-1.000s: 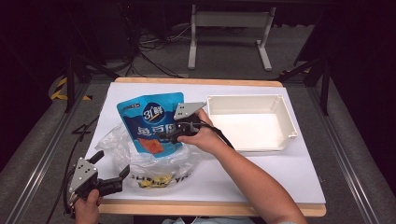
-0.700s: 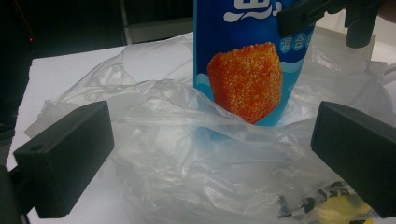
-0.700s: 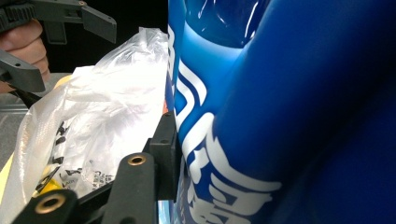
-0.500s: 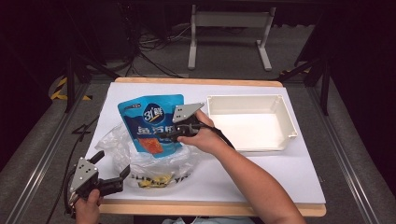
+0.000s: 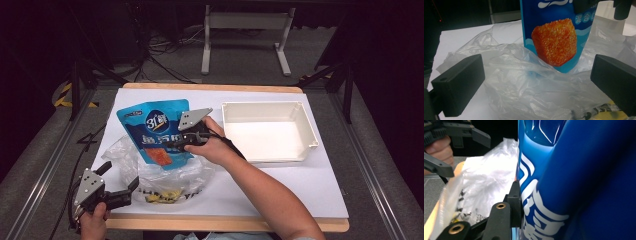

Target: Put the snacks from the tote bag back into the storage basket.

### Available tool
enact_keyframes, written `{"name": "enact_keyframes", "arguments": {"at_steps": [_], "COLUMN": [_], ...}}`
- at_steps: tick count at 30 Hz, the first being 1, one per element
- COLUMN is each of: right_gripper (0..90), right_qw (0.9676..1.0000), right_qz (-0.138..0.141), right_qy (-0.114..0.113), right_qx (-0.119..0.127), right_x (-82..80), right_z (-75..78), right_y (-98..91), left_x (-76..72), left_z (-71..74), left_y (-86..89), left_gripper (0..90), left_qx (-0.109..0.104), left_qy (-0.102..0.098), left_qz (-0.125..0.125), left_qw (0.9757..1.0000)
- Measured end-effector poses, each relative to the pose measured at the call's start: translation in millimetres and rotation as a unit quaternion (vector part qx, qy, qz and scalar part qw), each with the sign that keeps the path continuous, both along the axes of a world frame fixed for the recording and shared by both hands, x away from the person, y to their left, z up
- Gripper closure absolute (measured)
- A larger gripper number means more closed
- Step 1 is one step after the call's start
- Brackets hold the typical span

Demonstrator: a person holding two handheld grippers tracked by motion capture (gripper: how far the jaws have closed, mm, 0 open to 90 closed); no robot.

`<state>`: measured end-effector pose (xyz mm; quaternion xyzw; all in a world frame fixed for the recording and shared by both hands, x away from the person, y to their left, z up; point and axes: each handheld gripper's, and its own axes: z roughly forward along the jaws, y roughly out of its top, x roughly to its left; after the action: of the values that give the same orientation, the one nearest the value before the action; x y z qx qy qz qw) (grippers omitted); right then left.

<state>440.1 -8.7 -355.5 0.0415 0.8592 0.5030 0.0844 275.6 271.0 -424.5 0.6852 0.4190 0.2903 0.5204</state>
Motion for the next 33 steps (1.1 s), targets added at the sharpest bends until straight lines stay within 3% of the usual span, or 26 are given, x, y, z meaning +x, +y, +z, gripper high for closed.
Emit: {"name": "enact_keyframes", "arguments": {"at_steps": [8,18,33], "right_gripper": [60.4,60.6,60.6], "right_qw": [0.9997,0.9994,0.9987], "right_qz": [0.017,0.02,0.027], "right_qy": [-0.013,-0.027,-0.032], "right_qx": [0.006,0.009,0.027], "right_x": [-6.6,-15.1,-23.5], "right_z": [31.9,65.6,92.4], "right_y": [2.1,-5.6,-20.5], "left_x": [-0.2,0.9,1.1], "left_z": [0.2,-0.7,-0.9], "left_y": [0.1,-1.4,-0.9], "left_gripper": [0.2,0.2,0.2], "left_qx": [0.001,0.001,0.003], "left_qy": [-0.002,0.0,0.004], "left_qz": [-0.001,-0.002,-0.002], "left_qw": [1.0,1.0,1.0]}}
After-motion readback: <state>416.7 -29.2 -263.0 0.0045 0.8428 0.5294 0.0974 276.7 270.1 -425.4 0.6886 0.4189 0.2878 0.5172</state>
